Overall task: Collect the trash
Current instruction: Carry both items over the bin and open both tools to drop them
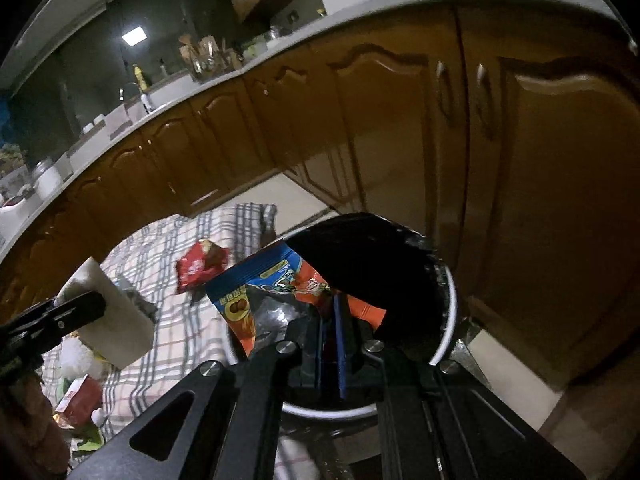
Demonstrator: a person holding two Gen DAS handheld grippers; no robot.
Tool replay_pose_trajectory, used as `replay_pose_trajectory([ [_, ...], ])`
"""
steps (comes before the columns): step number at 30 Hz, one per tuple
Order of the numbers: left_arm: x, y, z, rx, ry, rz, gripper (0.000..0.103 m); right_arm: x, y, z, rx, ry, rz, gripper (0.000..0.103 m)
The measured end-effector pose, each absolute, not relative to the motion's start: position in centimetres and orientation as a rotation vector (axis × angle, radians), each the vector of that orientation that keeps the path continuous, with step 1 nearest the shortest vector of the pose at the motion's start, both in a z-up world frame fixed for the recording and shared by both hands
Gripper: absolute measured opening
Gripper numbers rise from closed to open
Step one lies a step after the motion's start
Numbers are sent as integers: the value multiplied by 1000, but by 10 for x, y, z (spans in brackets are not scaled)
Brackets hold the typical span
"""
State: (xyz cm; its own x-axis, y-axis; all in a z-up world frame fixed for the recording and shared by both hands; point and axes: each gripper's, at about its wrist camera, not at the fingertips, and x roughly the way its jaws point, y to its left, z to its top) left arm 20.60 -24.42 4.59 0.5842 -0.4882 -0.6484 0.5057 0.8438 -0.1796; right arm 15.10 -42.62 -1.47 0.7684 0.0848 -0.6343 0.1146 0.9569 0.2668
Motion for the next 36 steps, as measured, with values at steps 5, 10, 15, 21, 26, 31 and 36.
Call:
replay_pose_trajectory([
  [5,231,-279,36,33,807,-620,42,164,-446,-26,339,746,-18,5],
  [10,252,-301,17,21,871,-632,42,174,-451,-35,340,782,-18,5],
  [15,265,-315,11,23,880,-623,42,180,-457,-43,338,804,-19,5],
  [21,270,-327,12,19,873,-659,42,182,-462,-44,342,802,-21,5],
  [26,270,-332,5,54,881,-641,48,183,-464,-46,347,811,-19,10],
  [31,269,-326,3,42,893,-626,72,184,-467,-45,350,819,-20,25],
  [36,262,-316,6,32,882,-617,73,175,-465,-39,349,792,-19,50],
])
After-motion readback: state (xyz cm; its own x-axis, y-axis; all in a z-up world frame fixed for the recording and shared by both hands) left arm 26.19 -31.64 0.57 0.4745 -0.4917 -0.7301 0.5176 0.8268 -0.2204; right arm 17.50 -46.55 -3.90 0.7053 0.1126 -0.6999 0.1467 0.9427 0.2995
